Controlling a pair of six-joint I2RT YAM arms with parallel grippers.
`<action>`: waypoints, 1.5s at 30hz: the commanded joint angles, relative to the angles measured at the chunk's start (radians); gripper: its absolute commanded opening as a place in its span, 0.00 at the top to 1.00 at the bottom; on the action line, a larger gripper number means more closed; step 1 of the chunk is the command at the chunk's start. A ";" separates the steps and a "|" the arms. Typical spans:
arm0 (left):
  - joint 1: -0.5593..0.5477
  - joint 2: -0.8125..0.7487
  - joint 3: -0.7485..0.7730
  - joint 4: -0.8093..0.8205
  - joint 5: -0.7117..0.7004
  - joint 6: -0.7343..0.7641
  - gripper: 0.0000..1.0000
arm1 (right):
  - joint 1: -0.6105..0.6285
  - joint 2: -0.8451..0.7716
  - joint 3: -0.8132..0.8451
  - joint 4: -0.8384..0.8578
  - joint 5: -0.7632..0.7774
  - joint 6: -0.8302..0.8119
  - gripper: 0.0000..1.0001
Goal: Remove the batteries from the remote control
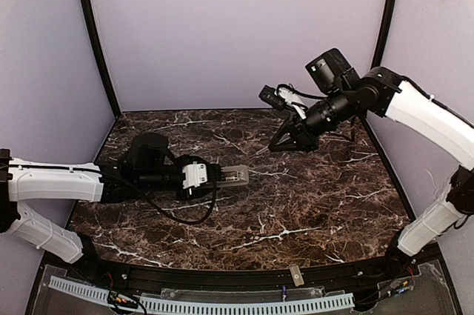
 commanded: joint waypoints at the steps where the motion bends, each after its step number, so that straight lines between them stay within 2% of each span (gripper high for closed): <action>1: 0.005 -0.045 -0.020 0.036 0.053 0.053 1.00 | 0.015 0.033 0.060 -0.090 0.025 -0.052 1.00; 16: 0.005 -0.045 -0.049 0.026 0.093 0.212 1.00 | 0.073 0.110 0.144 -0.137 0.053 -0.051 1.00; 29: 0.005 -0.007 -0.033 -0.003 0.133 0.240 1.00 | 0.100 0.137 0.104 -0.087 0.040 -0.059 1.00; 45: 0.004 0.020 -0.007 -0.037 0.123 0.237 1.00 | 0.125 0.231 0.143 -0.071 0.013 -0.013 1.00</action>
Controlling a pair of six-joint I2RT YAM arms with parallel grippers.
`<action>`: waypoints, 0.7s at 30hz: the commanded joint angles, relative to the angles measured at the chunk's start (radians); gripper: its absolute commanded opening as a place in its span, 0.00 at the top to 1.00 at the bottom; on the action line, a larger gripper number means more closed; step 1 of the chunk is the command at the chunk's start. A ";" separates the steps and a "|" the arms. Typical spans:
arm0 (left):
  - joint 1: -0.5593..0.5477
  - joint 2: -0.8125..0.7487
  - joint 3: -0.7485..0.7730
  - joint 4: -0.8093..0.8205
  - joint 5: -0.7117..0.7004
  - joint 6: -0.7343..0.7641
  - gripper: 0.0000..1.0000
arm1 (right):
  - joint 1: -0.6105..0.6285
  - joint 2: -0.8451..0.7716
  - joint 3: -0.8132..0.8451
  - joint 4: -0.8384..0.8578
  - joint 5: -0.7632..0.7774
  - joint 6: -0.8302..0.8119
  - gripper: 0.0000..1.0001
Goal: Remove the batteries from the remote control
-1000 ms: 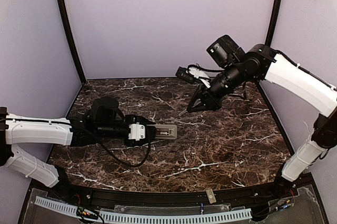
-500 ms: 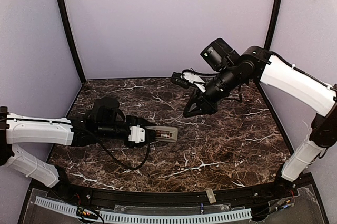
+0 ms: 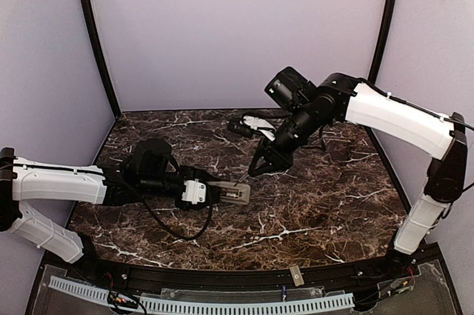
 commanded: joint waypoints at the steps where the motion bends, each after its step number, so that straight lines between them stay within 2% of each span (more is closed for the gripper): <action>1: 0.004 0.004 0.025 -0.025 0.004 0.008 1.00 | 0.012 0.019 0.027 0.035 -0.015 0.034 1.00; 21: -0.004 0.010 0.031 -0.048 -0.039 0.033 1.00 | 0.060 0.120 0.058 0.040 0.125 0.095 1.00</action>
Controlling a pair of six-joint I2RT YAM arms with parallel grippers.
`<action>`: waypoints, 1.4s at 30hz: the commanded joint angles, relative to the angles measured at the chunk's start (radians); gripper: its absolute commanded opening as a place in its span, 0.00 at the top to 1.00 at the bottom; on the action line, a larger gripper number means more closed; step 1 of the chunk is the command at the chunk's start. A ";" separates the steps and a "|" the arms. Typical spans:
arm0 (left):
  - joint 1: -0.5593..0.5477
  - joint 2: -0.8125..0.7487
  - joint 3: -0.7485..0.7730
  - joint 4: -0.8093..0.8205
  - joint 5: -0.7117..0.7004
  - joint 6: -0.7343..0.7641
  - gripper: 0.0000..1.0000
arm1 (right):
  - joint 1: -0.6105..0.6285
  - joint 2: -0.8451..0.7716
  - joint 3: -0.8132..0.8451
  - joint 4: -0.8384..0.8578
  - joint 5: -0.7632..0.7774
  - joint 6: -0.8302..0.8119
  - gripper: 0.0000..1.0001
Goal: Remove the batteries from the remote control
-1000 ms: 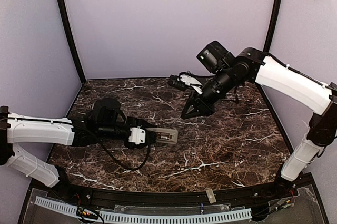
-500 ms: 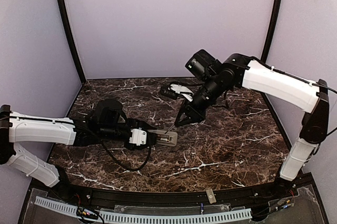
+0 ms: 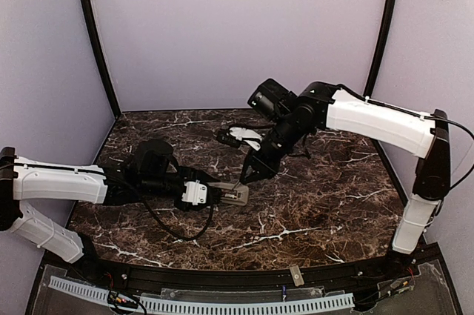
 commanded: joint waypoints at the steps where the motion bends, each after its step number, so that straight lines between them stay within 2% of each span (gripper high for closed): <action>1: -0.004 0.004 0.025 -0.017 -0.011 0.013 1.00 | 0.020 0.026 0.039 0.016 0.065 0.024 1.00; 9: -0.003 0.007 0.020 -0.003 -0.024 0.020 1.00 | 0.035 0.053 0.030 0.016 0.072 0.021 1.00; 22: 0.019 0.068 -0.028 0.181 -0.134 0.124 1.00 | 0.034 0.196 0.115 0.020 0.066 -0.111 1.00; 30: 0.129 0.092 -0.050 0.280 -0.025 0.139 1.00 | 0.014 0.287 0.194 0.017 0.067 -0.172 1.00; 37: 0.172 0.126 -0.081 0.372 -0.029 0.159 1.00 | -0.015 0.377 0.259 0.012 0.038 -0.199 1.00; 42: 0.176 0.160 -0.088 0.403 -0.043 0.171 1.00 | -0.040 0.458 0.314 0.025 0.014 -0.157 1.00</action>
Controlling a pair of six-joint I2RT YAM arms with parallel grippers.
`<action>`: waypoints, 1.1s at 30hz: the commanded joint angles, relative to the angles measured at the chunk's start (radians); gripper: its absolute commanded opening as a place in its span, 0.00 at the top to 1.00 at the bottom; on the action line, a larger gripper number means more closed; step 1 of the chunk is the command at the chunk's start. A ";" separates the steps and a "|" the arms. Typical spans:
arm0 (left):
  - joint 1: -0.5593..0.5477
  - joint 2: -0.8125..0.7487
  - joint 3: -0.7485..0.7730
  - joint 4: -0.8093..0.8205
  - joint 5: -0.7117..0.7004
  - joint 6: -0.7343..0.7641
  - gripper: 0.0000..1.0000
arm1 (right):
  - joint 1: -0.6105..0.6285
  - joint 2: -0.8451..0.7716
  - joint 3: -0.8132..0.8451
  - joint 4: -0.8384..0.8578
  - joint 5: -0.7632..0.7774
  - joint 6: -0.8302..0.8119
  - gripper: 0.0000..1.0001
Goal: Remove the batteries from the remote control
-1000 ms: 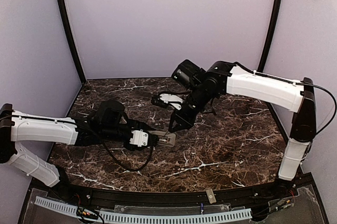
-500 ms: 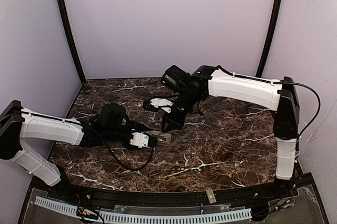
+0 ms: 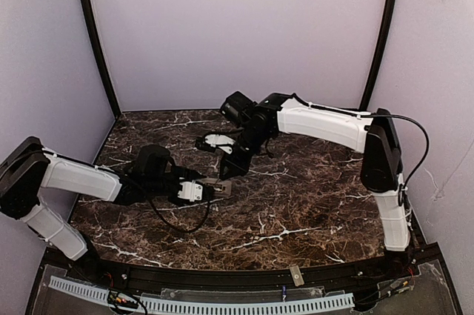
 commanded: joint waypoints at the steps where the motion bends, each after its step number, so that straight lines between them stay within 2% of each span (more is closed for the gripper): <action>1: 0.003 -0.003 0.005 0.184 0.017 -0.003 1.00 | -0.016 0.090 0.034 -0.017 -0.058 0.031 1.00; 5: 0.007 0.007 0.008 0.180 0.039 -0.040 1.00 | -0.027 0.099 0.021 0.025 -0.110 0.068 1.00; 13: 0.019 -0.027 0.013 0.120 0.202 -0.091 1.00 | -0.033 0.020 -0.090 0.094 -0.238 0.011 1.00; 22: 0.019 -0.039 -0.002 0.179 0.162 -0.096 1.00 | -0.068 0.052 -0.078 0.096 -0.154 0.237 1.00; 27: 0.019 -0.047 -0.017 0.222 0.141 -0.085 1.00 | -0.073 0.050 -0.092 0.109 -0.175 0.310 1.00; 33: 0.020 -0.054 -0.018 0.225 0.126 -0.076 1.00 | -0.074 0.047 -0.087 0.100 -0.131 0.368 1.00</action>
